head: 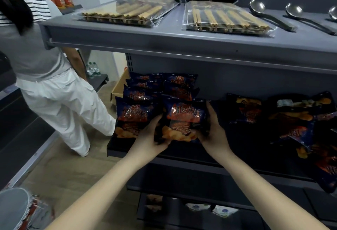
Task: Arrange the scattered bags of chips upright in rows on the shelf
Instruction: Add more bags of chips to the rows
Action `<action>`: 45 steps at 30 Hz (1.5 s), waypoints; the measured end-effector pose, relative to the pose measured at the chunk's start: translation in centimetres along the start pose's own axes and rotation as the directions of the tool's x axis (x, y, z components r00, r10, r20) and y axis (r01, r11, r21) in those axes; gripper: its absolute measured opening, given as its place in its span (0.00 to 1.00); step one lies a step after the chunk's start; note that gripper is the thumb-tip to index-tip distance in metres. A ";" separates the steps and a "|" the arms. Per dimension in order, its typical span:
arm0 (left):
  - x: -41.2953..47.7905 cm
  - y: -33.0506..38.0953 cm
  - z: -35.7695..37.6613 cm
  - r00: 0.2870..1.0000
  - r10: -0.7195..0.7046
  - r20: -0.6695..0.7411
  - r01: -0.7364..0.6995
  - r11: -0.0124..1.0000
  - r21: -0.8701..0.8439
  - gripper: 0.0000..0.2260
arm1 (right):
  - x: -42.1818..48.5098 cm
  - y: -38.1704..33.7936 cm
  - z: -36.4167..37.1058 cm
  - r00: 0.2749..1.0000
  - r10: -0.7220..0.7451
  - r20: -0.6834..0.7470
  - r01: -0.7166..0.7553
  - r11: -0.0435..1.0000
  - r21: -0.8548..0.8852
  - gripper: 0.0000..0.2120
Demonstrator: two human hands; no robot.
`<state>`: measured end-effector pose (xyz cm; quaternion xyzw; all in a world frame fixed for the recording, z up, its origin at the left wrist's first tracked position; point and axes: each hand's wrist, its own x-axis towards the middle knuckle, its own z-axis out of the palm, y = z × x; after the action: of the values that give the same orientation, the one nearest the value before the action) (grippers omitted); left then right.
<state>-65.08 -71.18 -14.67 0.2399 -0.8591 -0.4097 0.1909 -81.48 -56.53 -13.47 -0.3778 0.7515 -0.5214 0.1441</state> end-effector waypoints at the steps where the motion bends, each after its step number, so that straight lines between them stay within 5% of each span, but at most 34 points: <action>1: -0.1 -0.1 -0.2 0.998 0.064 -0.001 -0.064 0.993 0.096 0.37 | 0.6 0.3 -0.2 0.999 -0.019 -0.033 0.018 1.000 -0.024 0.43; 5: -0.4 -0.7 -0.6 0.935 0.353 0.027 -0.284 0.702 0.653 0.33 | 2.6 1.5 0.0 0.999 -0.034 -0.036 0.027 0.986 -0.163 0.42; 11: -1.0 -2.0 0.5 0.938 0.324 0.125 -0.273 0.464 0.843 0.32 | 2.9 3.7 2.6 1.000 -0.029 0.004 0.029 0.957 -0.290 0.42; 16: -0.9 -2.8 0.6 0.954 0.280 0.104 -0.227 0.455 0.861 0.31 | 2.4 3.9 4.0 0.985 -0.169 0.026 0.159 0.851 -0.501 0.37; 28: -0.8 -3.3 0.4 0.953 0.278 0.117 -0.248 0.502 0.829 0.29 | 3.3 3.9 5.7 0.968 -0.239 0.074 0.242 0.823 -0.514 0.28; 45: -0.8 -2.0 2.3 0.823 0.498 0.273 -0.545 0.556 0.628 0.22 | -3.0 3.9 2.9 0.988 -0.076 -0.133 -0.028 0.761 -0.648 0.30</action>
<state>-65.15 -70.39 -17.69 0.0141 -0.9846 0.0027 0.1742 -79.30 -55.68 -18.65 -0.3732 0.8889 -0.2589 -0.0593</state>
